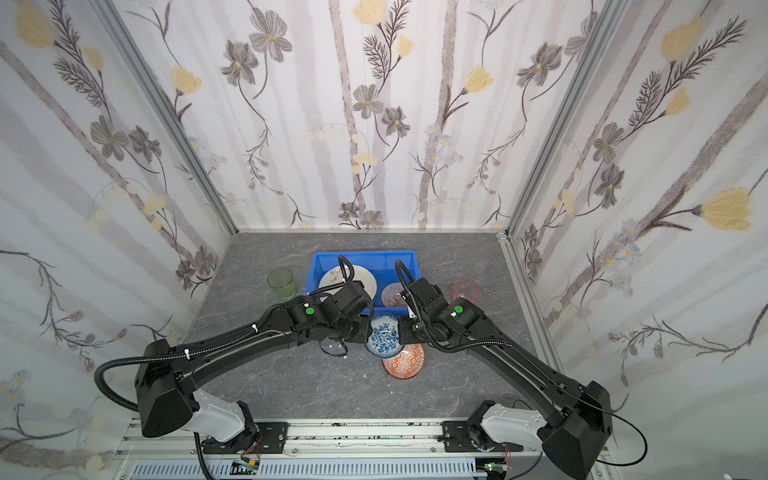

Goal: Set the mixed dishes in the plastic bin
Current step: 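Grasp the blue floral bowl rim with the left gripper beside the right gripper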

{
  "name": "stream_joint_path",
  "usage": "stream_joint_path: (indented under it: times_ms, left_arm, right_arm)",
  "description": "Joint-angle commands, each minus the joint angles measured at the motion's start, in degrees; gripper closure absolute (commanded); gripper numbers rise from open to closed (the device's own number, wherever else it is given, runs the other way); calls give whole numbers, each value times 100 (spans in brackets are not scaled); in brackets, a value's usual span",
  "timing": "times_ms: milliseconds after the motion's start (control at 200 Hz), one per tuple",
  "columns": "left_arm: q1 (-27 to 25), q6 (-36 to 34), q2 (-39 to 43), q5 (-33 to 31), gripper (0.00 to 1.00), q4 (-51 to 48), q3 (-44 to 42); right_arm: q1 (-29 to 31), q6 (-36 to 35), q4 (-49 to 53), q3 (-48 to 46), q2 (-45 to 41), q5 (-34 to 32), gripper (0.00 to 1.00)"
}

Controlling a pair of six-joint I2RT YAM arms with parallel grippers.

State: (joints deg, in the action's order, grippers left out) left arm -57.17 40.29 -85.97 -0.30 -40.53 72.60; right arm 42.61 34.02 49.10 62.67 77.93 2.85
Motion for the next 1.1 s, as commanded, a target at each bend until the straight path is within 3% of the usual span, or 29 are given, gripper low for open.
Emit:
stream_joint_path:
  times_ms: [0,525,654,1094]
  left_arm:
    - [-3,0,-32,5,69,61,-36]
    - [-1,-54,-146,47,91,117,9]
    - [3,-56,-144,8,100,122,42]
    - [41,-204,-228,-59,100,116,114]
  right_arm:
    - [-18,-13,-188,83,54,93,100]
    - [-54,-45,-252,113,92,185,99]
    - [-58,-49,-260,105,48,188,91]
    - [-102,-27,-149,145,-249,-5,67]
